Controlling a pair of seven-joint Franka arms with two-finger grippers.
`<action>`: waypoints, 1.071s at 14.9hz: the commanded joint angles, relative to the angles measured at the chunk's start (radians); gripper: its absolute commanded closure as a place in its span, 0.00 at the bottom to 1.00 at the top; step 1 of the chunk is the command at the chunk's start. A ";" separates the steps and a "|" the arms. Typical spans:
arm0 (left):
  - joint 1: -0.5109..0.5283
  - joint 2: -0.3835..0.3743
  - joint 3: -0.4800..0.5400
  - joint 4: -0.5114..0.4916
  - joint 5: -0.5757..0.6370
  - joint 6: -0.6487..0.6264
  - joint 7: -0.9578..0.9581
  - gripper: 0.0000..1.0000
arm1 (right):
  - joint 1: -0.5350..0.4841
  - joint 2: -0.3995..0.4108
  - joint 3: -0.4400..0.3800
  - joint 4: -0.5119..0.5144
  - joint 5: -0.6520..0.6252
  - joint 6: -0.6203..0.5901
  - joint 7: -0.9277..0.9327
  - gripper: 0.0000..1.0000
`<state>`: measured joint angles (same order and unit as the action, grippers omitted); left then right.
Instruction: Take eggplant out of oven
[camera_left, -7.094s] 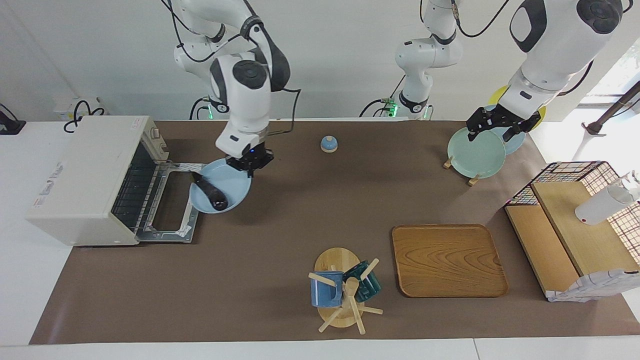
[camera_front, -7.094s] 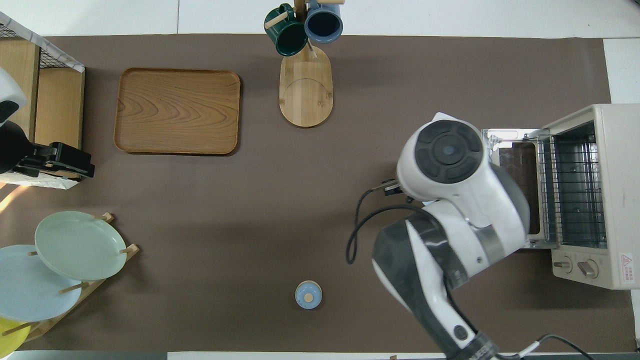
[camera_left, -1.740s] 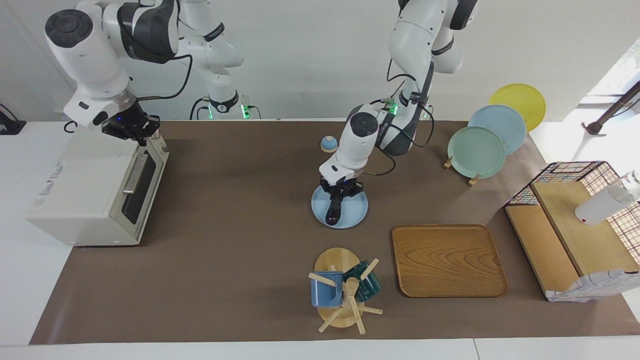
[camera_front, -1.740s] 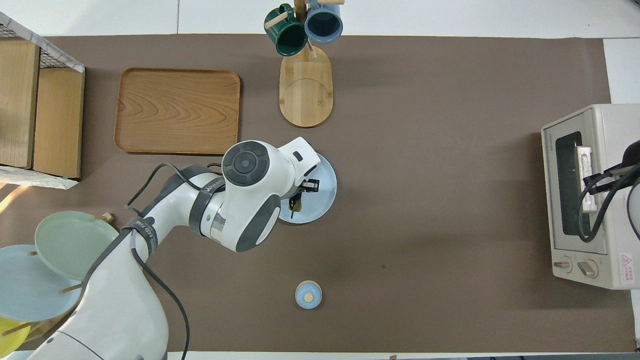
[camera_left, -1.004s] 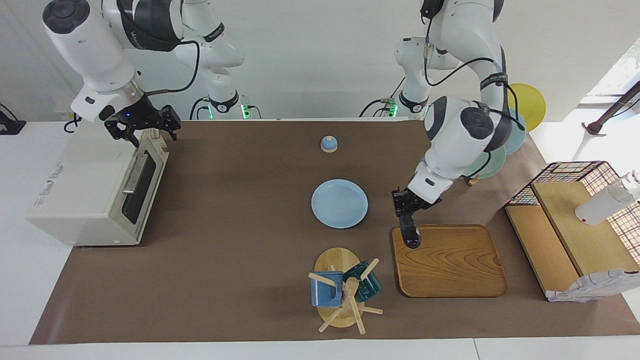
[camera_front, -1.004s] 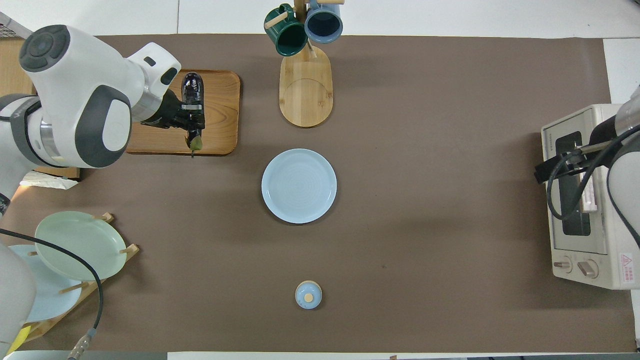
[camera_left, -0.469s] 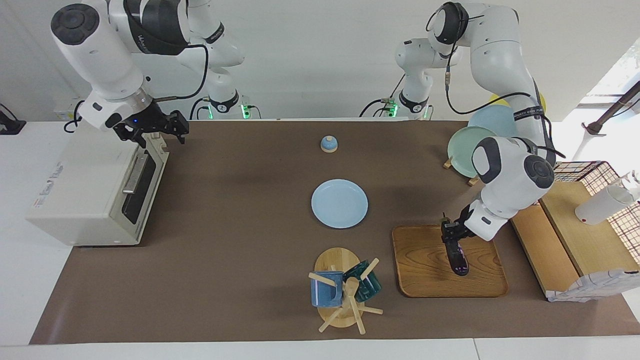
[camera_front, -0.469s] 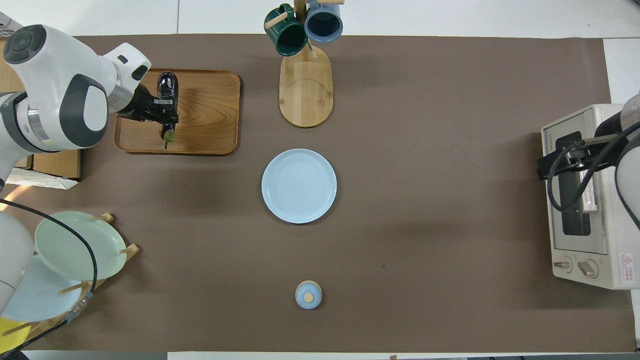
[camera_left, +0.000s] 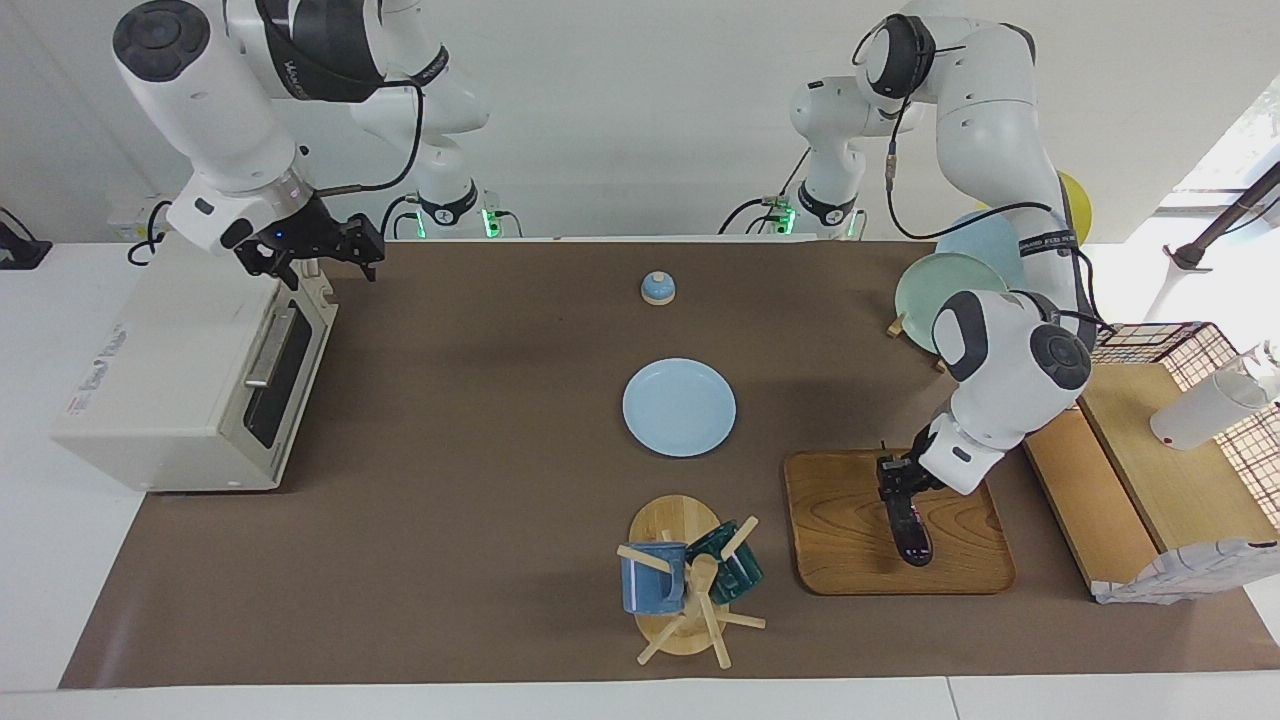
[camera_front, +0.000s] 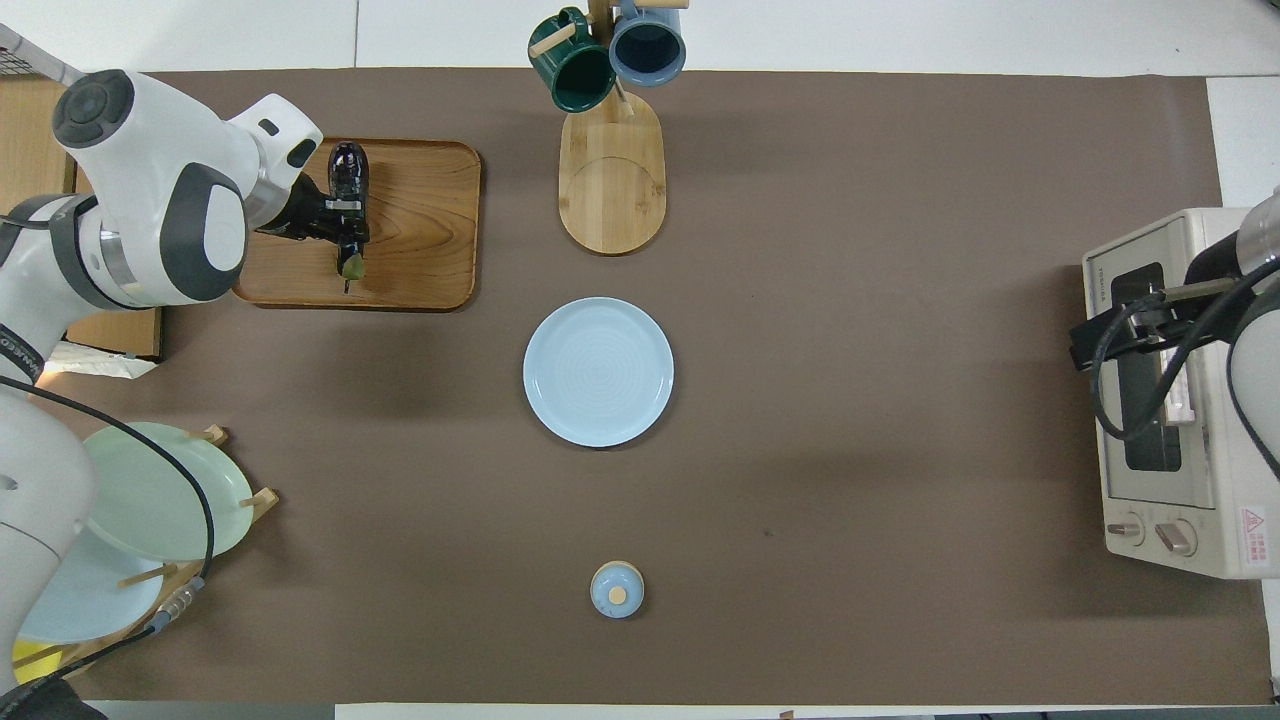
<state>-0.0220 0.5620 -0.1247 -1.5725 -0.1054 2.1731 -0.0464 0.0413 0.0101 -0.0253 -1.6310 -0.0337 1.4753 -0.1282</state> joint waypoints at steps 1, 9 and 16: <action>-0.006 -0.011 0.005 -0.038 0.015 0.042 0.006 1.00 | 0.003 -0.021 -0.016 -0.026 0.011 -0.001 0.012 0.00; 0.022 -0.085 0.008 0.025 0.016 -0.110 0.043 0.00 | -0.003 -0.022 -0.044 -0.020 0.012 0.005 0.013 0.00; 0.050 -0.342 0.025 0.023 0.016 -0.358 -0.041 0.00 | -0.003 -0.024 -0.047 -0.003 0.023 0.010 0.016 0.00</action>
<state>0.0224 0.2991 -0.1098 -1.5222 -0.1013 1.8733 -0.0655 0.0411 0.0005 -0.0715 -1.6244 -0.0330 1.4766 -0.1280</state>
